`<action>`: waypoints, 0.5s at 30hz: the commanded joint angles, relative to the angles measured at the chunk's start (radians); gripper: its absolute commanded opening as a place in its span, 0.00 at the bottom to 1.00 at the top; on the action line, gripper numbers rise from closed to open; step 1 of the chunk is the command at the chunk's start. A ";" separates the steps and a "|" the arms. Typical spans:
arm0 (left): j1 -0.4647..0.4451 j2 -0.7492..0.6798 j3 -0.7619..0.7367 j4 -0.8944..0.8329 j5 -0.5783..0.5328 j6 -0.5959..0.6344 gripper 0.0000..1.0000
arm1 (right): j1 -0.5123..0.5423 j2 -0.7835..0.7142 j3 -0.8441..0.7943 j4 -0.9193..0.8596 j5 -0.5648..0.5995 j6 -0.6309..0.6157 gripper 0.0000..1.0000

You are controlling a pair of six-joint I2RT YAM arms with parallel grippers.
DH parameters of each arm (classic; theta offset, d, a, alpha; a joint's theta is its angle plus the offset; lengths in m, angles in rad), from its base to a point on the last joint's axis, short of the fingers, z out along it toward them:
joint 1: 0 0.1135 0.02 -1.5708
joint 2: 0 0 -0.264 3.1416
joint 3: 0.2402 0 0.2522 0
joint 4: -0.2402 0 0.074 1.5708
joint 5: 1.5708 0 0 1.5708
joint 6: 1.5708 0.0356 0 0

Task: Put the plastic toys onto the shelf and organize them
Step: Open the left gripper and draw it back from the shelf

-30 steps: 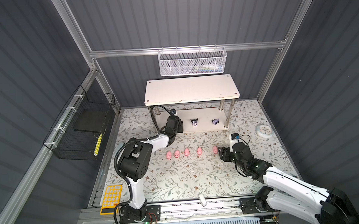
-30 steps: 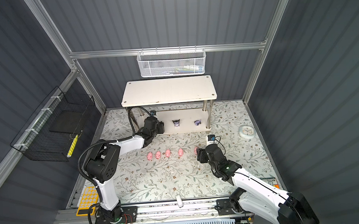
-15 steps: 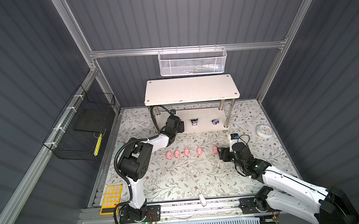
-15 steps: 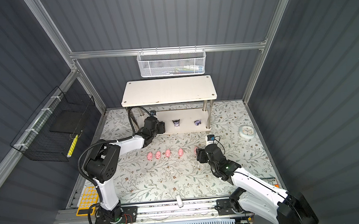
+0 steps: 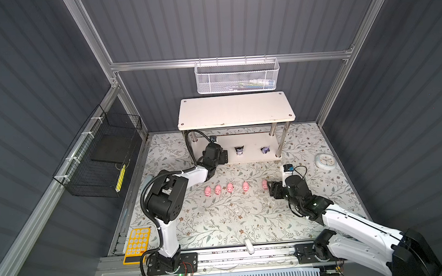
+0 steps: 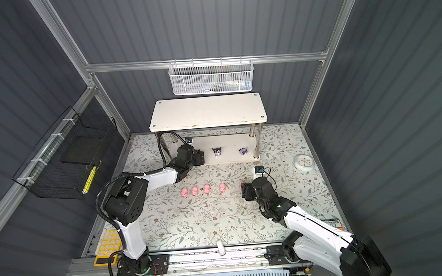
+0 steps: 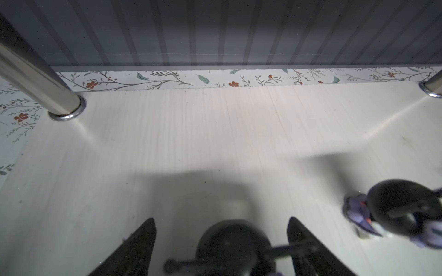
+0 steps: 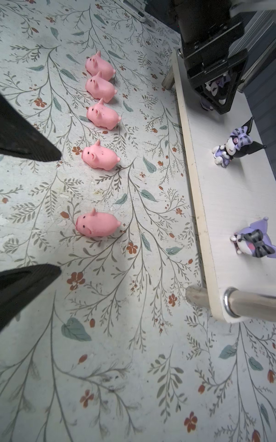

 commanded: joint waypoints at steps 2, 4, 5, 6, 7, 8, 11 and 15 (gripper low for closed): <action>0.007 -0.062 -0.034 0.021 -0.012 -0.011 0.90 | -0.004 0.001 0.007 0.008 -0.004 0.002 0.70; 0.007 -0.079 -0.046 0.025 -0.013 -0.014 0.91 | -0.004 -0.001 0.007 0.008 -0.006 0.002 0.70; 0.007 -0.084 -0.051 0.023 -0.016 -0.014 0.91 | -0.005 -0.001 0.007 0.008 -0.005 0.001 0.70; 0.007 -0.091 -0.053 0.017 -0.019 -0.013 0.92 | -0.005 0.000 0.007 0.009 -0.006 0.001 0.70; 0.007 -0.096 -0.055 0.015 -0.020 -0.012 0.93 | -0.004 0.000 0.007 0.009 -0.006 0.002 0.70; 0.007 -0.102 -0.059 0.013 -0.020 -0.011 0.93 | -0.004 0.002 0.007 0.010 -0.007 0.003 0.70; 0.007 -0.122 -0.080 0.012 -0.021 -0.011 0.94 | -0.005 0.002 0.007 0.011 -0.008 0.004 0.70; 0.006 -0.150 -0.116 0.013 -0.009 -0.016 0.95 | -0.005 -0.001 0.005 0.011 -0.009 0.004 0.70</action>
